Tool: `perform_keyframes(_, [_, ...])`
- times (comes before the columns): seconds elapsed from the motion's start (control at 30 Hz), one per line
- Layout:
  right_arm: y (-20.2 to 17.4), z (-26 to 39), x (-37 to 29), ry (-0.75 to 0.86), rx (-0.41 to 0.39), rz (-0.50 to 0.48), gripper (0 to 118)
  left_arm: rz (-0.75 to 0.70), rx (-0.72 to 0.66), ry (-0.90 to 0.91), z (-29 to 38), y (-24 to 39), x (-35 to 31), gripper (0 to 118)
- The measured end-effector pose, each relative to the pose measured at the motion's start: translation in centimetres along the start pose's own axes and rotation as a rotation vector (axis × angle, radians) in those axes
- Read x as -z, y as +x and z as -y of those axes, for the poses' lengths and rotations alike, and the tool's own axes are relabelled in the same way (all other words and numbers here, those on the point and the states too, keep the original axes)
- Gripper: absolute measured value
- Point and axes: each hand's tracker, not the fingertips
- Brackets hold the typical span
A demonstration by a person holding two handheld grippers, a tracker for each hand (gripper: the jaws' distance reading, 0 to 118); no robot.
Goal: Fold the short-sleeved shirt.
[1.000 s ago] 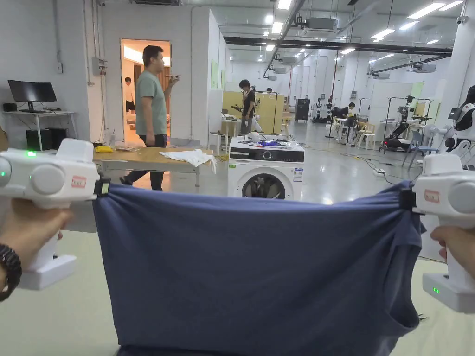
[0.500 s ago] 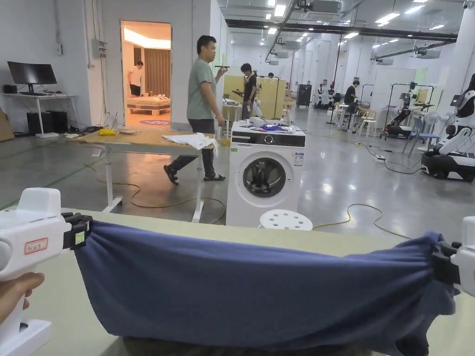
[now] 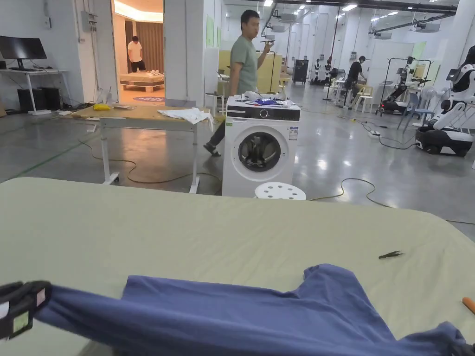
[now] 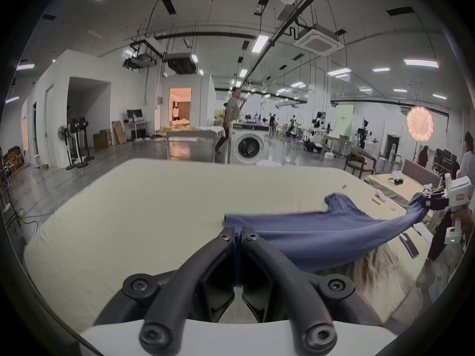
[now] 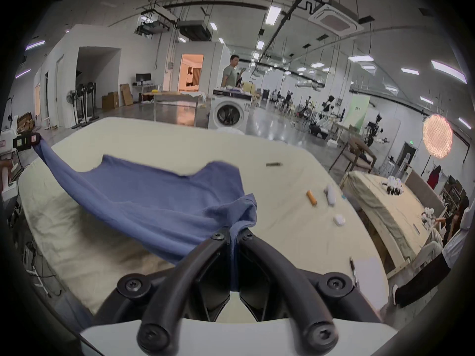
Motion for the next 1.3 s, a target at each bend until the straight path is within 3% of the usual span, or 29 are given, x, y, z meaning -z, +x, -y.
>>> perform_keyframes(0.3, [-2.2,8.0,0.3,-0.2,-0.016,-0.034,2,-0.027,0.005,-0.258,10.8,-0.1,-2.3,0])
perform_keyframes(0.77, [-2.9,14.8,4.4,-0.416,-0.022,-0.041,4,-0.022,-0.021,-0.526,17.0,0.2,0.6,0])
perform_keyframes(0.83, [-3.1,14.8,4.3,-0.418,-0.035,-0.036,16,-0.026,-0.012,-0.543,16.9,0.3,1.0,0])
perform_keyframes(0.9, [-3.2,14.2,3.9,-0.423,-0.055,-0.003,45,-0.027,-0.014,-0.545,16.4,0.6,0.8,3])
perform_keyframes(0.97, [-2.8,13.3,3.1,-0.397,-0.03,0.023,72,-0.027,-0.015,-0.525,15.4,0.8,0.8,21])
perform_keyframes(1.07, [-2.2,11.0,1.3,-0.269,0.063,-0.001,78,-0.018,0.006,-0.427,13.3,1.7,0.7,53])
perform_keyframes(1.1, [-2.2,10.0,1.0,-0.222,0.085,-0.003,79,-0.019,0.02,-0.374,12.4,2.3,0.8,58])
perform_keyframes(1.3, [-4.7,5.2,2.4,0.038,0.133,0.029,82,-0.015,0.109,-0.132,8.1,7.0,3.3,58])
